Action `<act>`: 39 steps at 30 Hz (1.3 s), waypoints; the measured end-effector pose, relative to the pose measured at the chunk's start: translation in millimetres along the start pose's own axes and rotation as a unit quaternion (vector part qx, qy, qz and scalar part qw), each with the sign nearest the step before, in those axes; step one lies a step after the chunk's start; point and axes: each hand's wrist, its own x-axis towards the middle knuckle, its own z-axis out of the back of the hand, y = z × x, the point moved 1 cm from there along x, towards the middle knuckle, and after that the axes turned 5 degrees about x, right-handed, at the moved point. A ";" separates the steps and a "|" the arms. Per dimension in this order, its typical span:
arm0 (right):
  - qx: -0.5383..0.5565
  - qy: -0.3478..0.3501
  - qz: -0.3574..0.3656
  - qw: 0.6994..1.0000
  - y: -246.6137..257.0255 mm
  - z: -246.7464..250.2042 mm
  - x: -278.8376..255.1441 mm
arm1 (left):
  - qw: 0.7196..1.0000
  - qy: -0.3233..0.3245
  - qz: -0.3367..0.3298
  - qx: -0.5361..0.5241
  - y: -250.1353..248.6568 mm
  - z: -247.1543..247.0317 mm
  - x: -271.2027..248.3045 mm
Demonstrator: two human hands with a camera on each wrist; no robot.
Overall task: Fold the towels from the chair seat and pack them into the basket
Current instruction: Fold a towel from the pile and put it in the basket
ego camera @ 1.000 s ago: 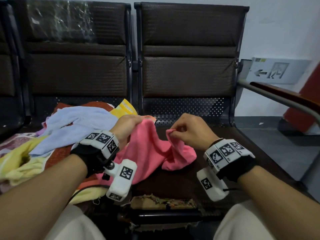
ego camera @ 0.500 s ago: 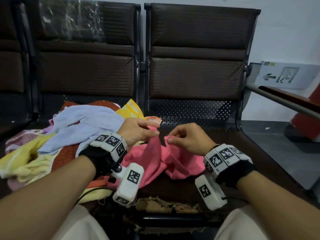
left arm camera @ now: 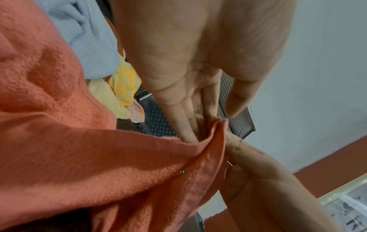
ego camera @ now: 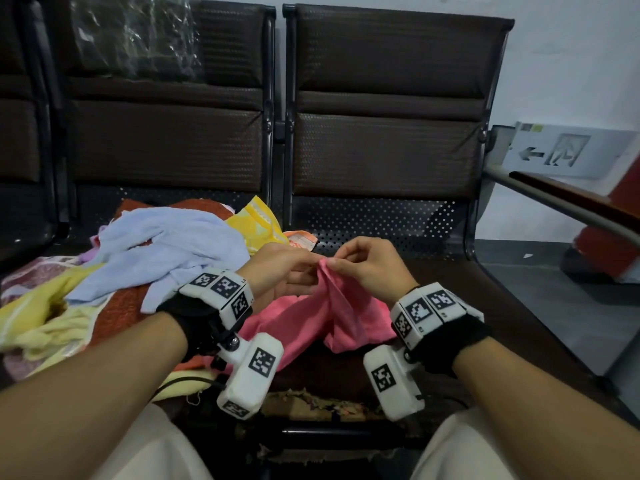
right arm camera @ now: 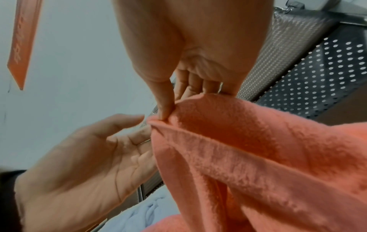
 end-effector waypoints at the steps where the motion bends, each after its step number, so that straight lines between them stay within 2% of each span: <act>1: 0.001 -0.005 -0.002 1.000 -0.7 0.3 0.5 | 1.000 0.002 -0.003 -0.001 0.5 -1.8 -0.3; 14: 0.052 -0.005 -0.052 0.997 -3.0 2.4 -3.9 | 0.991 -0.049 -0.071 0.101 7.8 -7.3 3.0; 20: 0.029 0.075 -0.043 0.996 -2.8 8.1 -9.7 | 0.963 -0.085 -0.139 0.215 6.3 1.4 3.4; 25: -0.020 0.100 -0.034 0.994 -3.3 6.0 -12.9 | 0.969 -0.070 -0.129 0.200 11.7 2.5 4.4; 30: -0.042 0.056 -0.016 0.997 -4.6 -1.1 -8.5 | 0.980 -0.041 -0.096 0.170 17.1 -0.6 5.1; 34: -0.037 0.040 -0.017 0.998 -5.4 -3.5 -6.9 | 0.968 -0.060 -0.114 0.215 20.4 0.0 5.3; 39: -0.027 0.042 -0.014 0.999 -4.9 -1.7 -8.7 | 0.969 -0.087 -0.118 0.197 17.7 -0.3 4.7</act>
